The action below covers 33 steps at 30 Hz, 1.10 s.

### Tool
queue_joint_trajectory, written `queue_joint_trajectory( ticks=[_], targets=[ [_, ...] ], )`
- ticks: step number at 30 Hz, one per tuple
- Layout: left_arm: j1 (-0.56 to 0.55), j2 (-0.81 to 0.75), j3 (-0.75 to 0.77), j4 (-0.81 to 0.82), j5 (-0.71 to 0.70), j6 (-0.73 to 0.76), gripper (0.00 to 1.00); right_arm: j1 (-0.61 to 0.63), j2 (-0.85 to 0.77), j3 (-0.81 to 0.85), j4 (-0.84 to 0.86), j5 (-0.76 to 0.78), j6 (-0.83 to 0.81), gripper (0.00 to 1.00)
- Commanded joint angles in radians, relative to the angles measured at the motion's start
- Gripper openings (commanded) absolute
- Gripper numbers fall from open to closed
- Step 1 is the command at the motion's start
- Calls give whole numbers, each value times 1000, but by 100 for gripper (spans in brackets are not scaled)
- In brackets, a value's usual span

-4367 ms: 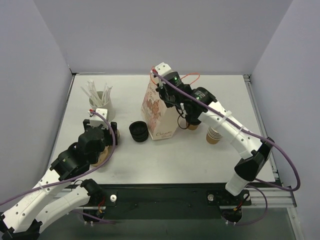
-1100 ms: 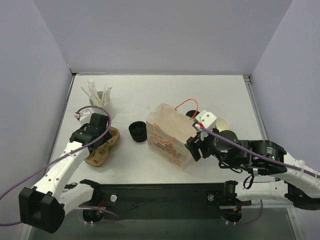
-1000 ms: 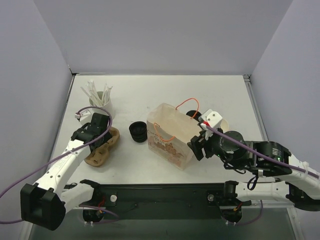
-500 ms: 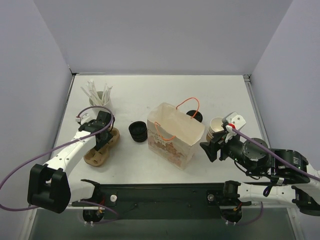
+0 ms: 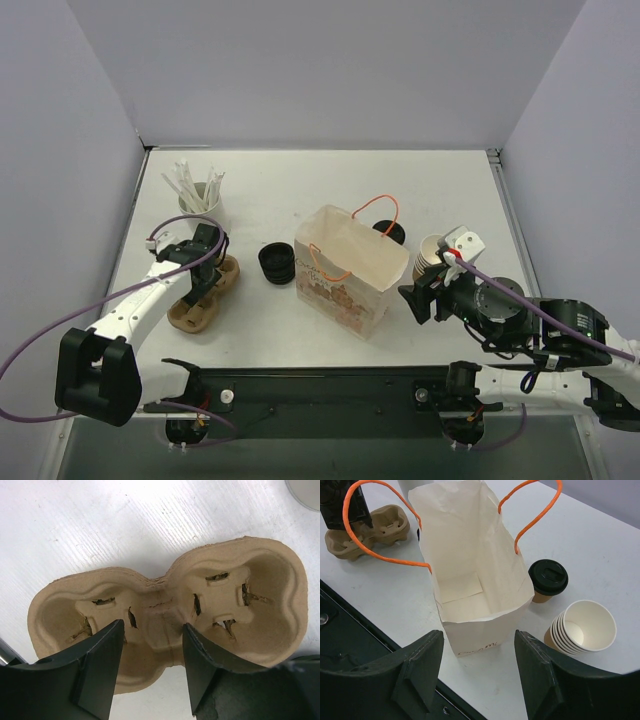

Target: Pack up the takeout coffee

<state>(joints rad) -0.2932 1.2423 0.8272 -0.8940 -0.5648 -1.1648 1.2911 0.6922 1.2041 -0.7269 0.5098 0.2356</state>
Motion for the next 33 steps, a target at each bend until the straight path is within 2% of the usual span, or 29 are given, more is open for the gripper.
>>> queue_joint_trajectory(
  ticks=[1,10,24,33],
  targets=[
    [5,11,46,-3,-23,-26,63,7,17,-8,4,36,5,59],
    [6,11,23,46,-1,-19,67,7,27,-11,4,38,4,59],
    [6,31,16,60,9,-19,57,7,20,-20,3,45,8,59],
    [5,48,21,58,11,-16,56,7,10,-21,1,47,5,59]
  ],
)
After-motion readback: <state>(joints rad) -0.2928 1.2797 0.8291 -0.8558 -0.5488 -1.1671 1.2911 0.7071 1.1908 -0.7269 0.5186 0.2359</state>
